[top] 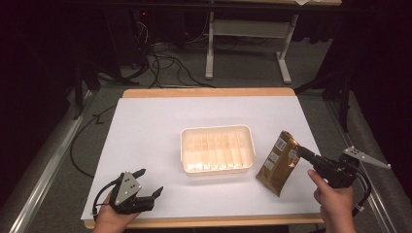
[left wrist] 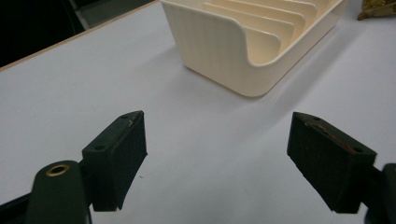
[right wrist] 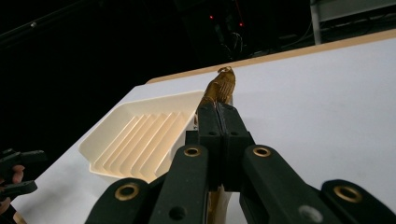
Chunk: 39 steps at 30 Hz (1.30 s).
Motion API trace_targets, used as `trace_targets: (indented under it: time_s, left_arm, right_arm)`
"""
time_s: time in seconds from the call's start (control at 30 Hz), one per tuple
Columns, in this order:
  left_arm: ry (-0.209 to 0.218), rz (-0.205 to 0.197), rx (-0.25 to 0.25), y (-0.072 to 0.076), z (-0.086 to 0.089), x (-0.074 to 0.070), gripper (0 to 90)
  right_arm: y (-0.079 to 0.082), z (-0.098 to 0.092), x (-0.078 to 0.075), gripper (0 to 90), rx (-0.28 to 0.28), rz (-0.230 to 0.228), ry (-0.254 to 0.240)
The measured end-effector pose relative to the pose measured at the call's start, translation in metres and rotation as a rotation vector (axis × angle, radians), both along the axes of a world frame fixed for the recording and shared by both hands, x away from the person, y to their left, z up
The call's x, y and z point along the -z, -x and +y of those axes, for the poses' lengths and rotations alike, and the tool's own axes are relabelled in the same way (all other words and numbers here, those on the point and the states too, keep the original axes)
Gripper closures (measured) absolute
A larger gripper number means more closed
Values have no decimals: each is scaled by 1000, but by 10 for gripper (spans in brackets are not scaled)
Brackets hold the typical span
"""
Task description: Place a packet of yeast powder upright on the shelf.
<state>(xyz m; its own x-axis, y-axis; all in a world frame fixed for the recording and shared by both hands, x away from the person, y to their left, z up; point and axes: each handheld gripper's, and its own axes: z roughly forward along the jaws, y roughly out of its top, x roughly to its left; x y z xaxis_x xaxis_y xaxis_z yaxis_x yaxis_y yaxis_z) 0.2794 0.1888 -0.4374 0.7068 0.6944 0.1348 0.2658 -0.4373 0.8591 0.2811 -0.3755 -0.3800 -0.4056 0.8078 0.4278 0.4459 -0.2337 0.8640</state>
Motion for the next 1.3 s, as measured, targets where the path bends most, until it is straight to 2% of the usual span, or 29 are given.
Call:
trace_targets:
  time_s: [0.4,0.93,1.3]
  left_arm:
    - [2,-6,-2,0,1,-1,202]
    - [16,-16,-14,0,2,-1,201]
    - [31,-28,-32,1,3,-3,200]
  right_arm:
    - [7,13,-12,900,20,-74,18]
    - [10,19,-18,900,34,-125,-23]
    - [13,22,-25,900,47,-165,-26]
